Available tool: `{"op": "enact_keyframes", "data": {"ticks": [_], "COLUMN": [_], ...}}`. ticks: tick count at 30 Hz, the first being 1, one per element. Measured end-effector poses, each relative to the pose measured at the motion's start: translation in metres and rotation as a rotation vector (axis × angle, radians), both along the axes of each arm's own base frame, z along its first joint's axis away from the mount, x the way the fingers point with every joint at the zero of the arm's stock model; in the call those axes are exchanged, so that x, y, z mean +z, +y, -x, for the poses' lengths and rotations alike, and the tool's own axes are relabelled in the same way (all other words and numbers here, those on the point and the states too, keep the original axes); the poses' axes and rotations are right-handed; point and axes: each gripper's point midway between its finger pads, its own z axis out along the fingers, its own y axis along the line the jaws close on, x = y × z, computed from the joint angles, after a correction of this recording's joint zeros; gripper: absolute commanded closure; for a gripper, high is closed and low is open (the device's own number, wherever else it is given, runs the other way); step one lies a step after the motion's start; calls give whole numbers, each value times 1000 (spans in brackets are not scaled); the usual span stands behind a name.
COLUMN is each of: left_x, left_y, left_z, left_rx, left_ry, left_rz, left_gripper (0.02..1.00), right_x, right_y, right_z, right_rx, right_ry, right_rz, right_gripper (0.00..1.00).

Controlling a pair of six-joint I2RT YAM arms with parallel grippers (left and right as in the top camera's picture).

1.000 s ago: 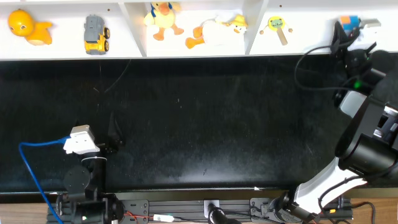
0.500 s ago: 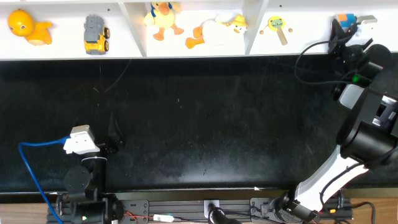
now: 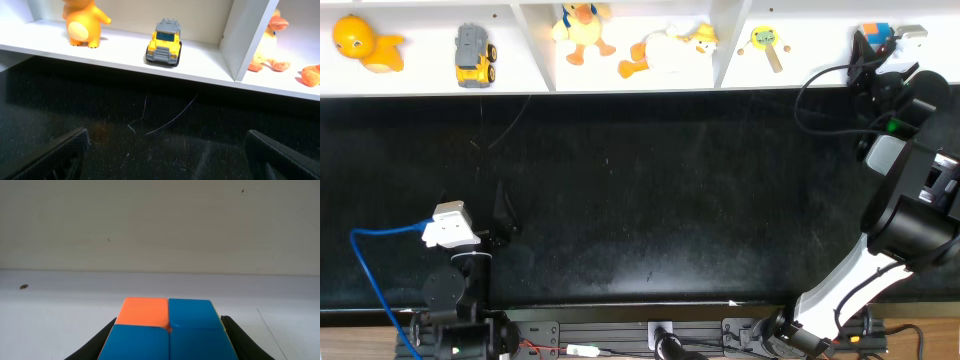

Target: Store Toys

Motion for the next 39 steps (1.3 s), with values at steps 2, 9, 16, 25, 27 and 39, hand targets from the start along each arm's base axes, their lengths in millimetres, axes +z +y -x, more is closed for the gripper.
{"op": "enact_keyframes", "data": {"ticks": [2,9,16,25,27,39], "left_x": [0,0,0,0,0,0], "left_y": [0,0,0,0,0,0], "left_z": [0,0,0,0,0,0], "left_rx": [0,0,0,0,0,0], "left_ry": [0,0,0,0,0,0], "left_rz": [0,0,0,0,0,0], "left_gripper": [20,20,20,20,23,20], "right_x": [0,0,-1,0,0,-2], "right_y": [0,0,0,0,0,7], "right_z": [0,0,0,0,0,14], "right_rx": [0,0,-2,-4,-6,-11], "right_ry": [0,0,4,7,9,192], "right_rz": [-2,-2,-28,-74,-88,-165], "right_gripper": [787,553,351,102,9,5]}}
